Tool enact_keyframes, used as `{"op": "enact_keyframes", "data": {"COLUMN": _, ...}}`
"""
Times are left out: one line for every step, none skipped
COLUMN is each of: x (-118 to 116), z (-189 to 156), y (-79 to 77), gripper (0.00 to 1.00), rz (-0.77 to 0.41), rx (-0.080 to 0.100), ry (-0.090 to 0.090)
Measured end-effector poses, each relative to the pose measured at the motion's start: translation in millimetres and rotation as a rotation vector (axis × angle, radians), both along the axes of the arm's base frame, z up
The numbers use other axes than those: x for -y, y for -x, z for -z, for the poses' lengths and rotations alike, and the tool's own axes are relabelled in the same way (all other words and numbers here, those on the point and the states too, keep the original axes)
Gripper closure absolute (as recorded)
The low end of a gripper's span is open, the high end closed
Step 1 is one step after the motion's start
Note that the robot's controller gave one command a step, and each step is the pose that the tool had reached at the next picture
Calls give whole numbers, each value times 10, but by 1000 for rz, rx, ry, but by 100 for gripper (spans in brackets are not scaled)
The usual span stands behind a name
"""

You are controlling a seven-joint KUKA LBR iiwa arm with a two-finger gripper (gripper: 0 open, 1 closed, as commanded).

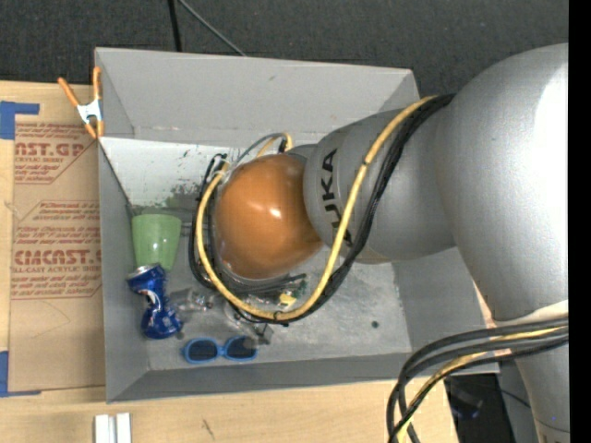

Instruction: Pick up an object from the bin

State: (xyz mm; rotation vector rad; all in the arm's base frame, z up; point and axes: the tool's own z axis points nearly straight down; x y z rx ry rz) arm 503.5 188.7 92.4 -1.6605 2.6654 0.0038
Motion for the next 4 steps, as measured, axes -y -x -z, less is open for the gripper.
{"op": "enact_keyframes", "data": {"x": -375, "z": 231, "y": 186, "gripper": 0, "rz": -325, "rx": -1, "ry": 1}}
{"op": "enact_keyframes", "data": {"x": -378, "z": 205, "y": 171, "gripper": 100, "rz": -323, "rx": 2, "ry": 0}}
{"op": "enact_keyframes", "data": {"x": 150, "z": -838, "y": -131, "gripper": 100, "rz": -310, "rx": 10, "ry": 1}}
{"op": "enact_keyframes", "data": {"x": 233, "z": -1406, "y": -79, "gripper": 100, "rz": -309, "rx": 8, "ry": 0}}
